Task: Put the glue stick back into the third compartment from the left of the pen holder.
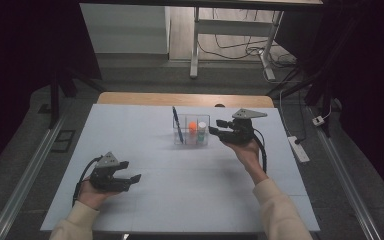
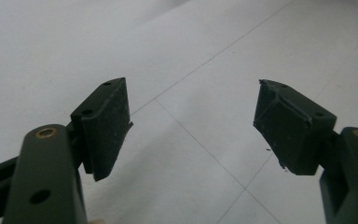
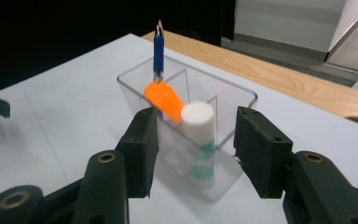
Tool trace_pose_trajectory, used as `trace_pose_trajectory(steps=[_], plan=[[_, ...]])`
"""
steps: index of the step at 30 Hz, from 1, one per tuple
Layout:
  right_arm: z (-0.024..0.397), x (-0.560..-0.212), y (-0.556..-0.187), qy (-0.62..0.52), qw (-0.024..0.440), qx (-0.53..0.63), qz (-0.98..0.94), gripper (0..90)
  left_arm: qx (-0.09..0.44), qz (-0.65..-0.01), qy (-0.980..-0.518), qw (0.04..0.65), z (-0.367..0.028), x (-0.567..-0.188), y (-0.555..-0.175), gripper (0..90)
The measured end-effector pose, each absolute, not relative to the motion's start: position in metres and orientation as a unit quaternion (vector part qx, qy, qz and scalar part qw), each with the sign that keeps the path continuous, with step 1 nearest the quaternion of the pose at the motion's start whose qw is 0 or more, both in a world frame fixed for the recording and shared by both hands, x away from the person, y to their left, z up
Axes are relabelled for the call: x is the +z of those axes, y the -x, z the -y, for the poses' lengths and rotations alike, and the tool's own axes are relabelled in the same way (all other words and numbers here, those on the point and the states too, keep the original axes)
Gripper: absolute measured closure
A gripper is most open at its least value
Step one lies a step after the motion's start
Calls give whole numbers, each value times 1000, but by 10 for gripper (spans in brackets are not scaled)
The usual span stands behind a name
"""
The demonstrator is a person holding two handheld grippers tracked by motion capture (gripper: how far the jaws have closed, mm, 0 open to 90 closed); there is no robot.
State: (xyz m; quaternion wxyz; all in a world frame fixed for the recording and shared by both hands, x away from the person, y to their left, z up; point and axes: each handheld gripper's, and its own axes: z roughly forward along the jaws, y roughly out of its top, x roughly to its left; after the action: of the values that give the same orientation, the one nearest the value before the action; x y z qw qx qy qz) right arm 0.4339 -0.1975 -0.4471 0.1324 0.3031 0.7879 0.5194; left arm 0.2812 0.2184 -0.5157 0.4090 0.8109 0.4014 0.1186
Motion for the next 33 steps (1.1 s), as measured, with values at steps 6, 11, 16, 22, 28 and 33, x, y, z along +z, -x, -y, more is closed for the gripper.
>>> trace_pose_trajectory(steps=[6,11,16,22,28,33], plan=[[212,-455,-418,-308,126,513,-791,482,119,-403,-811,407,-218,-516,-281,264],[225,-462,-401,-307,124,500,-800,472,120,-405,-810,408,-219,-516,-281,264],[237,-472,-386,-310,123,489,-806,469,120,-405,-809,408,-219,-516,-281,265],[248,-481,-372,-313,118,480,-811,462,120,-406,-810,406,-219,-516,-281,265],[259,-487,-362,-316,119,474,-813,454,120,-406,-811,405,-219,-517,-280,264],[269,-491,-354,-315,120,470,-816,441,120,-405,-812,403,-219,-517,-280,264]])
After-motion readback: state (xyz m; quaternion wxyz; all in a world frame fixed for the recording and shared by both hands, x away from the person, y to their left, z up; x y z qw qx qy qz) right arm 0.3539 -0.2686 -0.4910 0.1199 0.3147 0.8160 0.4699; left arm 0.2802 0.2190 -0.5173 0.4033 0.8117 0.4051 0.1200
